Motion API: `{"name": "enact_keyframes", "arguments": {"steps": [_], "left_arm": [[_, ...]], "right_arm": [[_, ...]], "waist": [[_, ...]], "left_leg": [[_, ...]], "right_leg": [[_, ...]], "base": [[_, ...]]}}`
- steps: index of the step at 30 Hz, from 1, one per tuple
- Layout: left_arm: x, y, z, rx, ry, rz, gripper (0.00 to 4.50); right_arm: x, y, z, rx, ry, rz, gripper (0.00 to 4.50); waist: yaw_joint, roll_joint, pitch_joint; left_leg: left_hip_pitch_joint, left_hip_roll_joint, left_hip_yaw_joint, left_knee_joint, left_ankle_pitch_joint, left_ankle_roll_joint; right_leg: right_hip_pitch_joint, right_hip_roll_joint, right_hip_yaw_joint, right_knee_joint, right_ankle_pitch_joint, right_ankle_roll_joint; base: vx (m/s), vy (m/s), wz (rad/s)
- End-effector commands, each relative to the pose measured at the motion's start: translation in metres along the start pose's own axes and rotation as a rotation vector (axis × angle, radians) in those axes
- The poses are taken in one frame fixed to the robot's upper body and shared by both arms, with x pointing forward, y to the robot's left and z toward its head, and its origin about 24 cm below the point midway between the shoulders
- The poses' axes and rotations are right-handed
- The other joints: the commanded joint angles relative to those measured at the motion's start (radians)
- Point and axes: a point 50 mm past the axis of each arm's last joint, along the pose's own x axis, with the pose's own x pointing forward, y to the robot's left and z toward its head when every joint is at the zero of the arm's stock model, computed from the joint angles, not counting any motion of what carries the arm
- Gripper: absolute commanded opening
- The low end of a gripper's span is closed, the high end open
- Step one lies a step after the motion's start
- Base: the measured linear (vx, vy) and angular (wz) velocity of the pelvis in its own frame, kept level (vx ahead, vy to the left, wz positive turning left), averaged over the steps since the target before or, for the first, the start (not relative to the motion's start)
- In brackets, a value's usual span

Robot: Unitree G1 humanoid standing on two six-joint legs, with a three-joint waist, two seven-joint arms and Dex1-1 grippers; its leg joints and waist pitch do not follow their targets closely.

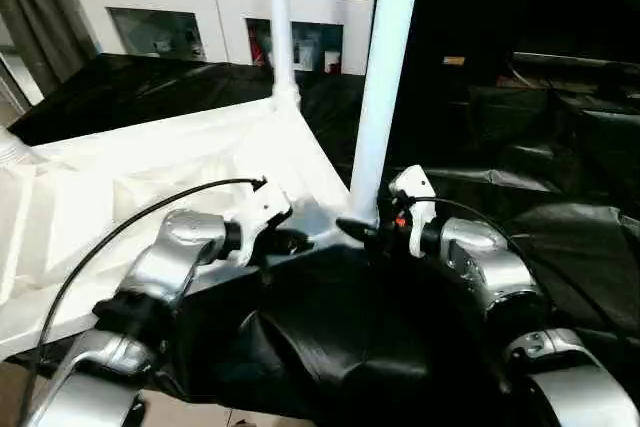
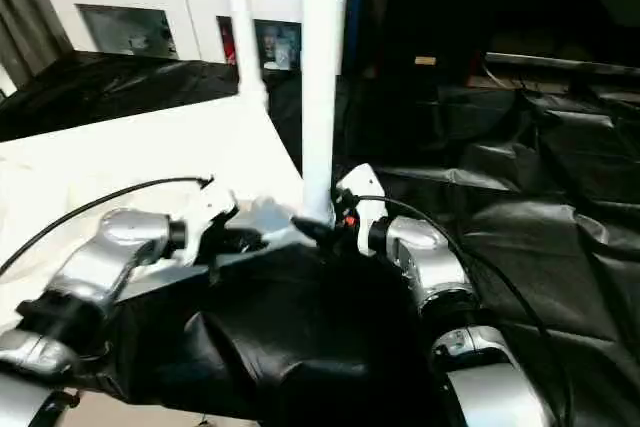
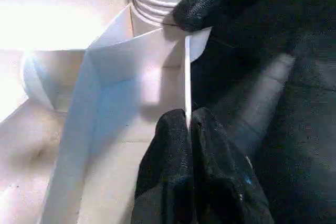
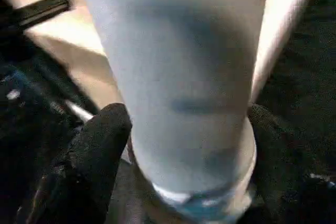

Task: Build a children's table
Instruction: Rotate leg to tighten

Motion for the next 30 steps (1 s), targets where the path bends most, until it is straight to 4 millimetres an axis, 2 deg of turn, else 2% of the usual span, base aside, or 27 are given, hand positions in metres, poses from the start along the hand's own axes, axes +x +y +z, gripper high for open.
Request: {"name": "enact_keyframes", "arguments": {"steps": [1,5,7,9,10,14,16,18,19,20,21,22,24,27,29,30], "left_arm": [[0.001,-0.009,0.005,0.021,-0.019,-0.096,0.00],[-0.011,-0.010,0.001,0.009,-0.009,-0.128,0.00],[-0.014,-0.010,0.000,0.007,-0.008,-0.135,0.00],[-0.014,-0.011,-0.001,0.007,-0.007,-0.134,0.00],[-0.013,-0.010,-0.001,0.008,-0.006,-0.129,0.00],[-0.009,-0.010,0.002,0.006,-0.017,-0.107,0.00],[-0.004,-0.006,0.005,0.006,-0.029,-0.049,0.00],[0.002,0.001,0.008,0.007,-0.027,0.031,0.00],[0.005,0.004,0.009,0.000,-0.020,0.069,0.00],[0.008,0.005,0.009,-0.006,-0.016,0.092,0.00],[0.008,0.006,0.009,-0.007,-0.015,0.095,0.00],[0.017,0.011,0.014,-0.031,-0.026,0.166,0.00],[0.031,0.016,0.024,-0.052,-0.050,0.257,0.00],[0.042,0.017,0.032,-0.074,-0.068,0.301,0.00],[0.053,0.016,0.040,-0.087,-0.085,0.329,0.00],[0.053,0.016,0.041,-0.088,-0.086,0.330,0.00]], "right_arm": [[0.002,0.011,-0.002,-0.015,0.033,0.126,3.57],[-0.005,0.009,-0.002,-0.028,0.061,0.158,3.57],[-0.006,0.009,-0.002,-0.026,0.062,0.171,3.24],[-0.005,0.010,-0.001,-0.022,0.060,0.178,3.24],[-0.005,0.011,-0.001,-0.018,0.059,0.184,2.96],[-0.003,0.013,-0.004,-0.007,0.057,0.177,2.83],[0.001,0.011,-0.008,0.013,0.057,0.097,2.76],[0.005,0.006,-0.012,0.024,0.064,-0.012,2.76],[0.007,0.003,-0.014,0.032,0.072,-0.080,2.75],[0.009,0.001,-0.016,0.039,0.078,-0.127,2.75],[0.009,0.001,-0.016,0.041,0.078,-0.132,2.75],[0.015,-0.003,-0.018,0.097,0.068,-0.259,2.75],[0.025,-0.004,-0.020,0.184,0.052,-0.406,2.74],[0.035,0.001,-0.020,0.213,0.052,-0.449,2.74],[0.049,0.009,-0.016,0.204,0.048,-0.452,2.74],[0.050,0.009,-0.016,0.203,0.048,-0.452,2.74]], "waist": [[0.003,-0.002,-0.062],[0.005,-0.003,-0.058],[0.006,0.000,-0.058],[0.005,0.000,-0.059],[0.004,-0.001,-0.060],[0.006,-0.001,-0.062],[0.006,-0.001,-0.059],[0.001,0.001,-0.055],[0.001,-0.001,-0.055],[0.001,0.002,-0.056],[-0.002,-0.001,-0.054],[-0.004,0.004,-0.055],[-0.007,0.007,-0.056],[-0.006,0.004,-0.055],[-0.004,0.003,-0.057],[-0.003,0.004,-0.058]], "left_leg": [[-0.004,0.004,0.012,-0.052,-0.193,0.056],[-0.001,0.003,0.013,-0.055,-0.216,0.048],[0.001,0.005,0.012,-0.056,-0.222,0.043],[0.001,0.004,0.012,-0.055,-0.219,0.039],[0.000,0.003,0.012,-0.055,-0.213,0.039],[-0.001,0.002,0.013,-0.053,-0.193,0.042],[0.001,0.002,0.012,-0.054,-0.210,0.036],[0.004,0.000,0.011,-0.057,-0.238,0.019],[0.005,-0.001,0.010,-0.058,-0.244,0.016],[0.005,0.000,0.009,-0.059,-0.243,0.012],[0.006,-0.003,0.008,-0.060,-0.254,0.006],[0.005,-0.002,0.008,-0.060,-0.254,0.004],[0.015,-0.004,0.011,-0.056,-0.260,-0.012],[0.007,-0.005,0.009,-0.058,-0.266,-0.003],[0.006,-0.006,0.009,-0.057,-0.260,0.005],[0.005,-0.007,0.009,-0.057,-0.250,0.007]], "right_leg": [[0.059,-0.064,0.040,-0.069,-0.173,-0.208],[0.056,-0.065,0.040,-0.075,-0.226,-0.200],[0.054,-0.066,0.041,-0.076,-0.241,-0.196],[0.054,-0.064,0.042,-0.075,-0.224,-0.199],[0.056,-0.064,0.042,-0.074,-0.216,-0.199],[0.057,-0.063,0.041,-0.071,-0.179,-0.206],[0.055,-0.065,0.041,-0.074,-0.203,-0.205],[0.051,-0.066,0.042,-0.083,-0.270,-0.185],[0.053,-0.067,0.041,-0.085,-0.289,-0.177],[0.052,-0.068,0.042,-0.084,-0.299,-0.173],[0.052,-0.066,0.040,-0.089,-0.335,-0.158],[0.051,-0.066,0.042,-0.087,-0.334,-0.158],[0.042,-0.065,0.045,-0.091,-0.320,-0.164],[0.048,-0.065,0.042,-0.090,-0.307,-0.160],[0.049,-0.066,0.043,-0.091,-0.310,-0.154],[0.050,-0.066,0.042,-0.090,-0.303,-0.153]], "base": [[0.000,0.000,0.00],[0.000,0.000,0.00],[0.000,0.000,0.00],[0.000,0.000,0.00],[0.000,0.000,0.00],[0.000,0.000,0.00],[0.000,0.000,0.00],[0.000,0.000,0.00],[0.000,0.000,0.00],[0.000,0.000,0.00],[0.000,0.000,0.00],[0.000,0.000,0.00],[0.000,0.000,0.00],[0.000,0.000,0.00],[0.000,0.000,0.00],[0.000,0.000,0.00]]}}
